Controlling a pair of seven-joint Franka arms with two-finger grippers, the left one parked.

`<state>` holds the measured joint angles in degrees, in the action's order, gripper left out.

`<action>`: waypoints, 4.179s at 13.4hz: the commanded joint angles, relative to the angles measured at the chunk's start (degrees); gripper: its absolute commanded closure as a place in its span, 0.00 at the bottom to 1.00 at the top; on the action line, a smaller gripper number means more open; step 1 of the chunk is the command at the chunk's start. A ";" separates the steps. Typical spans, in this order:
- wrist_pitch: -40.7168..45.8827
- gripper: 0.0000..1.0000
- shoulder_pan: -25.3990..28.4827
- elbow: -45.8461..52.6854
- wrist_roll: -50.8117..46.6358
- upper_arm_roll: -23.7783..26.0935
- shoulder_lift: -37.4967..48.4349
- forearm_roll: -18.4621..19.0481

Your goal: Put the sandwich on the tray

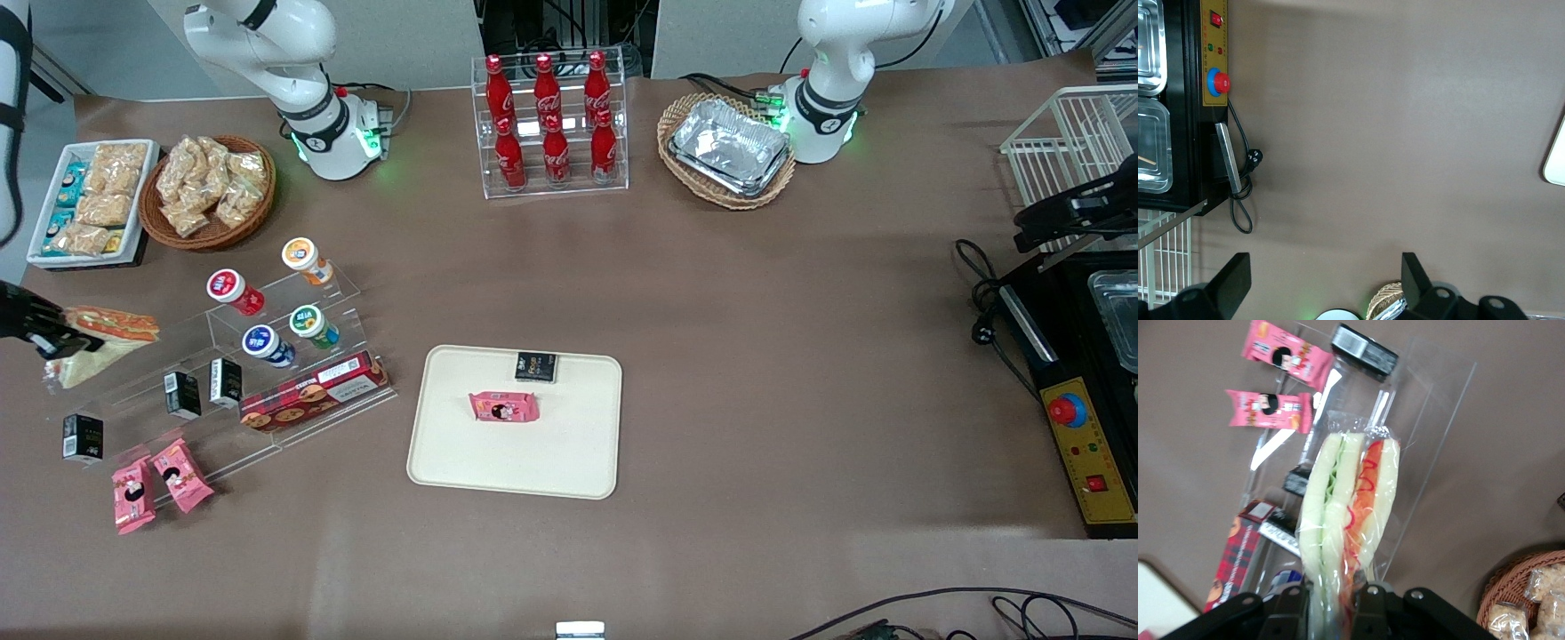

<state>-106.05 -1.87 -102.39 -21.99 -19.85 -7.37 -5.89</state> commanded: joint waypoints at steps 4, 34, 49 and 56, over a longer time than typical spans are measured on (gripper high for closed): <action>7.52 1.00 7.38 10.19 -13.74 0.60 -1.06 -4.22; -37.65 1.00 44.58 21.08 -80.75 1.75 -41.13 -7.29; -19.76 0.00 44.06 23.90 -68.21 1.66 -34.48 -7.73; 0.64 0.00 42.74 23.55 -41.61 1.22 -16.39 -3.10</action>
<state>-112.11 42.23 -77.03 -74.95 -19.12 -31.29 -12.11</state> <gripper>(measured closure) 0.000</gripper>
